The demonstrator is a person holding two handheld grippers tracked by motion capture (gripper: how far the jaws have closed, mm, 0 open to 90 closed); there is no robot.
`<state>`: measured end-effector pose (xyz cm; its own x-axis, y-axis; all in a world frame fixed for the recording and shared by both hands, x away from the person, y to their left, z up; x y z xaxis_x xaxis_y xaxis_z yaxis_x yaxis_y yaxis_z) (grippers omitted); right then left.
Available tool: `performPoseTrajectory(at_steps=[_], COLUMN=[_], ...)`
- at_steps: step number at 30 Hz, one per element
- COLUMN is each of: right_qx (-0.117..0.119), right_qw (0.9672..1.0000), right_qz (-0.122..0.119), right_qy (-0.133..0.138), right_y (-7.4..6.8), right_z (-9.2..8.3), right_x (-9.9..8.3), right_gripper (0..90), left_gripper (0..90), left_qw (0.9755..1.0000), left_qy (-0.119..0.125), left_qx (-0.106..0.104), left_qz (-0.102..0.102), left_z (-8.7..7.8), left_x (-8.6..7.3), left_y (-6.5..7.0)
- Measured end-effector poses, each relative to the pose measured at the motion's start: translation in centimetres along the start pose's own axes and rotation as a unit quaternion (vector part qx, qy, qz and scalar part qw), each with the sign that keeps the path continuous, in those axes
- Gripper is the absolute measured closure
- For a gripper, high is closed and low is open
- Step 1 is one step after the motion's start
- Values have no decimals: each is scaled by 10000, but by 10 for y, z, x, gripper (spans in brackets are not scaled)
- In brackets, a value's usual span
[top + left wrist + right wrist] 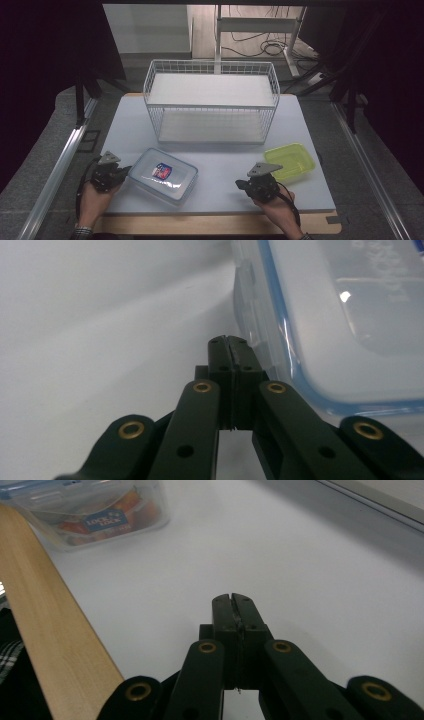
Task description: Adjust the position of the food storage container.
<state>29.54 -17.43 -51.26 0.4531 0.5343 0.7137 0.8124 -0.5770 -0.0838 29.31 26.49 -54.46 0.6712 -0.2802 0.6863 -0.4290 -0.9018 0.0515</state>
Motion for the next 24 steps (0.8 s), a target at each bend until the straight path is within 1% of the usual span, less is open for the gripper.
performPoseTrajectory(at_steps=[1, 2, 5, 8, 12, 17, 18, 19, 21, 24], right_qx=[12, 34, 93, 181, 286, 355, 361, 350, 340, 271], right_qw=[10000, 10000, 9999, 9998, 9995, 9994, 9993, 9994, 9994, 9994], right_qz=[10, 33, 68, 91, 83, 7, 9, 36, 67, 189], right_qy=[6, 15, 14, 9, 36, -33, -43, -56, -39, -49], right_y=[-1, -1, -3, -7, -14, -25, -26, -27, -28, -28], right_z=[-1, -2, -2, -2, 0, 3, 3, 3, 1, 0], right_x=[0, -1, -2, -3, -2, -2, -3, -4, -6, -8], right_gripper=[892, 892, 892, 892, 891, 891, 891, 891, 891, 891], left_gripper=[900, 900, 900, 900, 900, 900, 900, 900, 900, 900], left_qw=[9999, 9998, 9999, 9998, 9993, 9982, 9982, 9976, 9972, 9961], left_qy=[4, 10, -23, -37, -56, -76, -76, -91, -81, -92], left_qx=[-124, -186, -153, -205, -321, -486, -486, -537, -612, -749], left_qz=[-26, -55, 0, 47, 168, 346, 346, 422, 429, 462], left_z=[0, 1, 1, 2, 4, 7, 7, 8, 9, 11], left_x=[0, -1, 0, 1, 4, 9, 9, 11, 12, 14], left_y=[1, 2, 6, 14, 28, 47, 47, 55, 61, 72])
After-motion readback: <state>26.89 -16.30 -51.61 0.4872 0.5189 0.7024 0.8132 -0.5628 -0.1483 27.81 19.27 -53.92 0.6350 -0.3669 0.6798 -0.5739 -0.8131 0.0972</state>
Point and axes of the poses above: each handheld gripper's, and its own axes: z roughly forward along the jaws, x roughly out of its top, y roughly to its right, the point moved 3 cm from there along z, roughly forward along the jaws, and after that the axes turned 2 degrees about x, right-handed, at the moved point
